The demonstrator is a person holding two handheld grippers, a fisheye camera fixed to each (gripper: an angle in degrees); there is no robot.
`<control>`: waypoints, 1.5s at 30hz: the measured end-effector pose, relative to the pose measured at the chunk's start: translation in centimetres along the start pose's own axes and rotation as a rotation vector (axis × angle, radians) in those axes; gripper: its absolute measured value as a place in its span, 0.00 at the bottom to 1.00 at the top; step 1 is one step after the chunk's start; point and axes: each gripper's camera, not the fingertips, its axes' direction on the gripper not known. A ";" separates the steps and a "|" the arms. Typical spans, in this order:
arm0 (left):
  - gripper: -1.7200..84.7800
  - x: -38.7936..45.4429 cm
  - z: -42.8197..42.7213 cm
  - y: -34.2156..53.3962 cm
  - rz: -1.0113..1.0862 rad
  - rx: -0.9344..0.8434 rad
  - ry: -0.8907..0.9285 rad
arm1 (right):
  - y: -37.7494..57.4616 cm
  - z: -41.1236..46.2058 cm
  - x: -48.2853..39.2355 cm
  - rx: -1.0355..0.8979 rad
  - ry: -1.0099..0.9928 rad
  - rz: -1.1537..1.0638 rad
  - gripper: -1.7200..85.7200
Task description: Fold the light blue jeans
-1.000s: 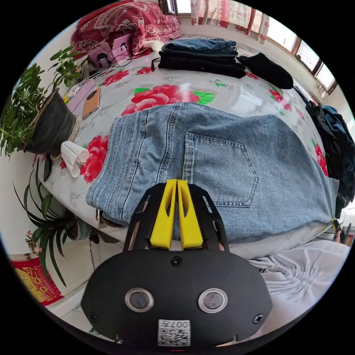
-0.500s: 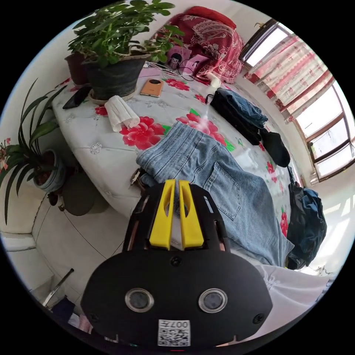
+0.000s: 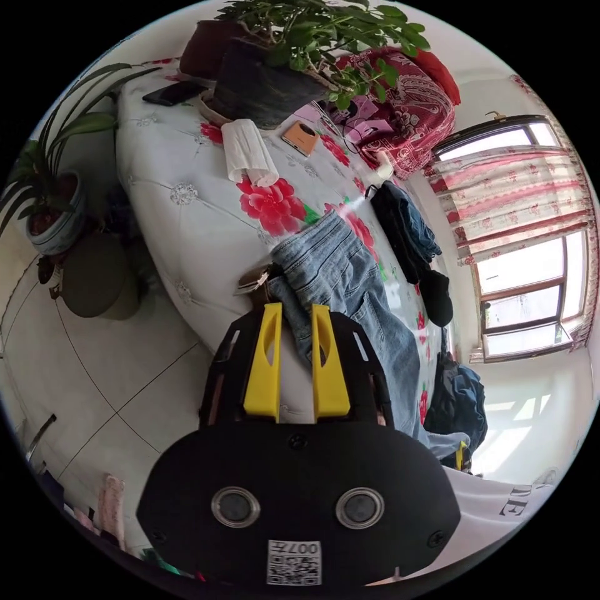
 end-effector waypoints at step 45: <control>0.08 18.5 -1.3 -1.0 0.653 0.020 0.429 | 21.3 14.2 -14.9 -0.574 -0.112 -0.479 0.08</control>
